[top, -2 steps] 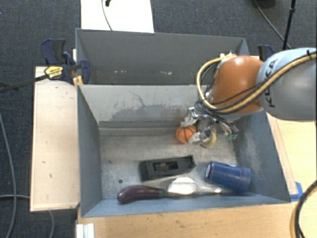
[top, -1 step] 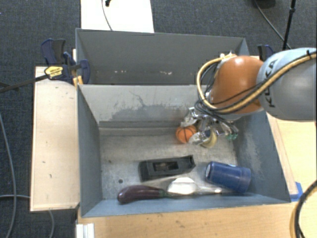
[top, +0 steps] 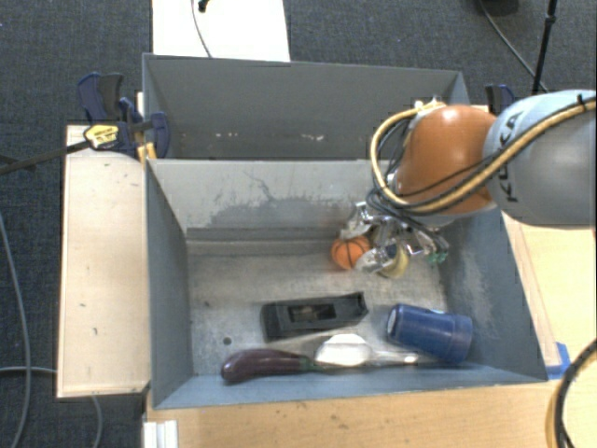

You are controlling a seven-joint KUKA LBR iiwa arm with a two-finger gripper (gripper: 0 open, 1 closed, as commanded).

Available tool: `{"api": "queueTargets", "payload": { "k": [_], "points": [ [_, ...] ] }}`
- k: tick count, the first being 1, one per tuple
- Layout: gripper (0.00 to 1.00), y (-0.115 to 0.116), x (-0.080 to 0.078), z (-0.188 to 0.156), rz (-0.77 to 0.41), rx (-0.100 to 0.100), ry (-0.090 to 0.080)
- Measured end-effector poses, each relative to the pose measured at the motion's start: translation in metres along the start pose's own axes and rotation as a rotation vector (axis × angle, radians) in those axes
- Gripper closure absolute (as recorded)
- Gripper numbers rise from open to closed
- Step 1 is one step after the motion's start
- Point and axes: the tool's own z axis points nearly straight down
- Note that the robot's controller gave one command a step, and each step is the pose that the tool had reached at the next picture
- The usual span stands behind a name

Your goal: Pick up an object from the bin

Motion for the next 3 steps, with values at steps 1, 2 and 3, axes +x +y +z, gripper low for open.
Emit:
{"api": "queueTargets", "payload": {
  "k": [1,2,3],
  "points": [
    [1.00,0.0000,0.0000,0.0000,0.000,0.000,0.000],
    [1.00,0.0001,0.0000,0.0000,0.001,0.000,0.000],
    [1.00,0.0001,0.0001,0.0000,0.001,0.000,0.000]
  ]
}}
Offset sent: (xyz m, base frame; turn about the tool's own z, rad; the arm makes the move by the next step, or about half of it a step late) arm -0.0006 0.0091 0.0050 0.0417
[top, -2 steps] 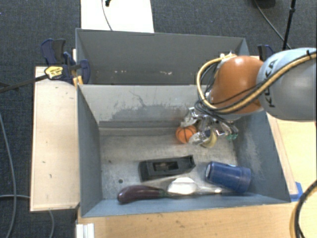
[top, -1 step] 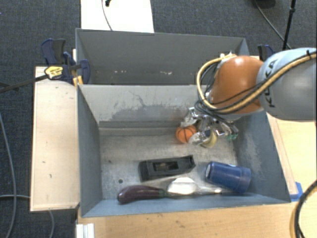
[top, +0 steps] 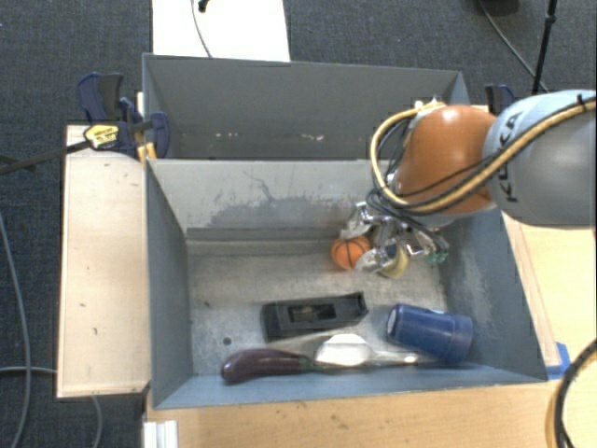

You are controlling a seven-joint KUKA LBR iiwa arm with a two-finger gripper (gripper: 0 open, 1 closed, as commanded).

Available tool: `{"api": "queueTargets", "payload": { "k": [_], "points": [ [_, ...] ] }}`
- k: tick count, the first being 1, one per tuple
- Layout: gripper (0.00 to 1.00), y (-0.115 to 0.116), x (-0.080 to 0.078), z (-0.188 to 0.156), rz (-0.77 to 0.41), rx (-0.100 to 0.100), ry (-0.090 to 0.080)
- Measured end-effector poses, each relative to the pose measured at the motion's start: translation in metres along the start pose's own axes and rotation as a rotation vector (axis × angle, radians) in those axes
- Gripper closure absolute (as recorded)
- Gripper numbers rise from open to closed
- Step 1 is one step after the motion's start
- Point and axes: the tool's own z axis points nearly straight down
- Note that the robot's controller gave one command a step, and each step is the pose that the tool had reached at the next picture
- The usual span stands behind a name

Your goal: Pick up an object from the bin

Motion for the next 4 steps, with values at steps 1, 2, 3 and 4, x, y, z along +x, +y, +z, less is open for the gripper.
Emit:
{"api": "queueTargets", "payload": {
  "k": [1,2,3,4],
  "points": [
    [1.00,0.0000,0.0000,0.0000,0.000,0.000,0.000],
    [1.00,0.0000,0.0000,0.0000,0.001,0.000,0.000],
    [1.00,0.0000,0.0001,0.0001,0.001,0.000,0.000],
    [1.00,0.0000,0.0001,0.0001,0.001,0.000,0.000]
  ]
}}
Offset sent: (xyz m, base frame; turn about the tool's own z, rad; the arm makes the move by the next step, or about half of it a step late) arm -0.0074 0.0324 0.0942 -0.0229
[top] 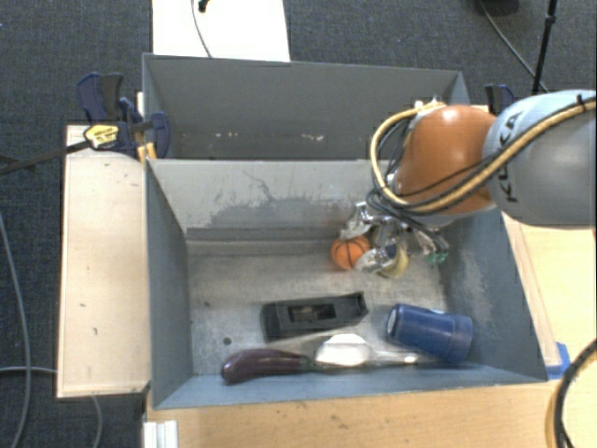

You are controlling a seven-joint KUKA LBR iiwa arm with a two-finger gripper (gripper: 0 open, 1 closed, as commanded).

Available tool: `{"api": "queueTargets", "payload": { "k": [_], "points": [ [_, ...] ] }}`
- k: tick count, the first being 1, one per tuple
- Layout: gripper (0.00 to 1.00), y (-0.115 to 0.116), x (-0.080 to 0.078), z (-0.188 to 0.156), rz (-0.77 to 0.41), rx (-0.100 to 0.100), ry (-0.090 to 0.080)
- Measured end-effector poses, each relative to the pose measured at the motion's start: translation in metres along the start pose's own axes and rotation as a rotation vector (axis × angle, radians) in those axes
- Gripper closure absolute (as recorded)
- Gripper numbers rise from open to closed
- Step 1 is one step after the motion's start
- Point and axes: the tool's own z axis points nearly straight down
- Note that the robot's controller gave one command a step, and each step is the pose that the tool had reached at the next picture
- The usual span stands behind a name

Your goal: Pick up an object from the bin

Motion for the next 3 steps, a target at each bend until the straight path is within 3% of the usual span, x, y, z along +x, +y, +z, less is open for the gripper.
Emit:
{"api": "queueTargets", "payload": {
  "k": [3],
  "points": [
    [1.00,0.0000,0.0000,0.0000,0.000,0.000,0.000]
  ]
}}
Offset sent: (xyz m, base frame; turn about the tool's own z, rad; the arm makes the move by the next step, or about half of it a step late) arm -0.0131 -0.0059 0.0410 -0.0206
